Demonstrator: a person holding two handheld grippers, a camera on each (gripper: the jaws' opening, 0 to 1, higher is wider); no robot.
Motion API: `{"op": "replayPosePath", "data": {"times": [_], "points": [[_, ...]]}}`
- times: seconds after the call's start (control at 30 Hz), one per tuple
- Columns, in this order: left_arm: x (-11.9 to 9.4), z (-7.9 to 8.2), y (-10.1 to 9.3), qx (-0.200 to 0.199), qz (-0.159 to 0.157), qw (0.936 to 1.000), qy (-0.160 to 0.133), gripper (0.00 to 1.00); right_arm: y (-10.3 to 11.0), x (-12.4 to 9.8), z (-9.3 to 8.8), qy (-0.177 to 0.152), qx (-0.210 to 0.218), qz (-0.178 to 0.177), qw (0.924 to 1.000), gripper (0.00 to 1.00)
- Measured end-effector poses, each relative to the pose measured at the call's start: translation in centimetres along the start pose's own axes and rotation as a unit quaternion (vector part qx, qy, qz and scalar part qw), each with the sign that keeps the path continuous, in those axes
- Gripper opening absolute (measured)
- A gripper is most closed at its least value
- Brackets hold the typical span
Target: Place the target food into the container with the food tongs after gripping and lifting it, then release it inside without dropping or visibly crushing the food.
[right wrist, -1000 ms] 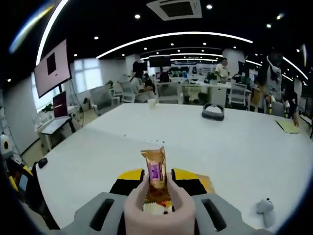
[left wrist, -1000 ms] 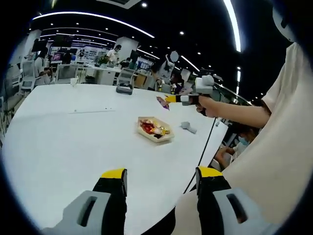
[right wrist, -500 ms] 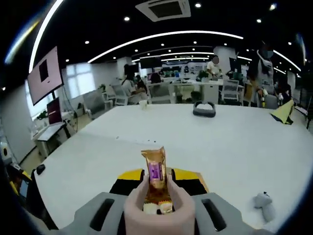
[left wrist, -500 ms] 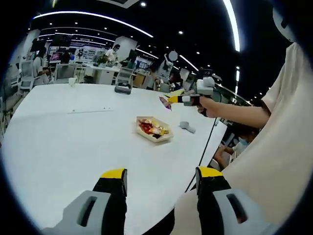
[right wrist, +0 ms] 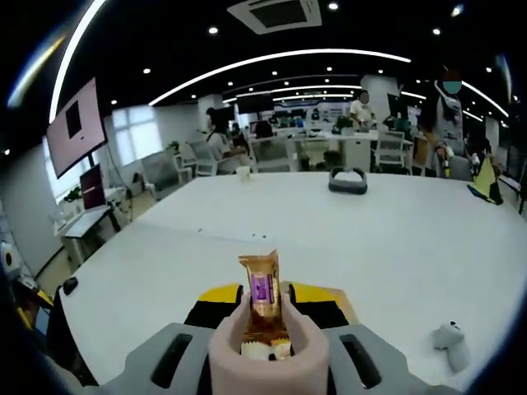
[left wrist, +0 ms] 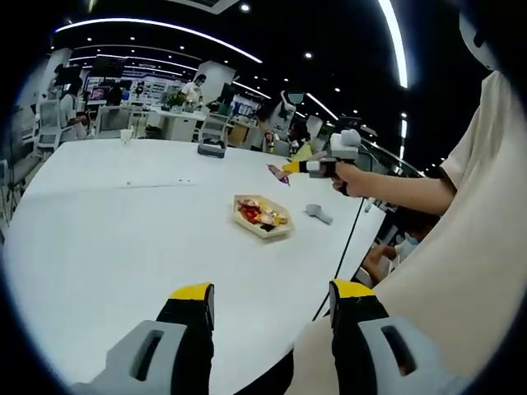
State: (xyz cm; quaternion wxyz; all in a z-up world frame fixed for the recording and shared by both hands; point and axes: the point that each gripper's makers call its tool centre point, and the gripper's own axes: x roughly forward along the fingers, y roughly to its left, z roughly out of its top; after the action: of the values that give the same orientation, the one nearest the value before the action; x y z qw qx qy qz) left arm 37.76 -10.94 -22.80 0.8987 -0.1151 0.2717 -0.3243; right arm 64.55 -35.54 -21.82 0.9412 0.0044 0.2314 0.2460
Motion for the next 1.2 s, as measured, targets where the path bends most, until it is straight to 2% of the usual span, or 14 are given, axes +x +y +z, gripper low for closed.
{"op": "replayPosePath", "data": {"times": [0.83, 1.2], "points": [[0.2, 0.4, 0.6, 0.0, 0.001, 1.0, -0.002, 0.56, 0.3, 0.6, 0.5, -0.003, -0.004, 0.003, 1.0, 0.22], [0.8, 0.9, 0.4, 0.004, -0.002, 1.0, -0.003, 0.55, 2.3, 0.7, 0.3, -0.002, -0.003, 0.03, 0.9995, 0.22]]}}
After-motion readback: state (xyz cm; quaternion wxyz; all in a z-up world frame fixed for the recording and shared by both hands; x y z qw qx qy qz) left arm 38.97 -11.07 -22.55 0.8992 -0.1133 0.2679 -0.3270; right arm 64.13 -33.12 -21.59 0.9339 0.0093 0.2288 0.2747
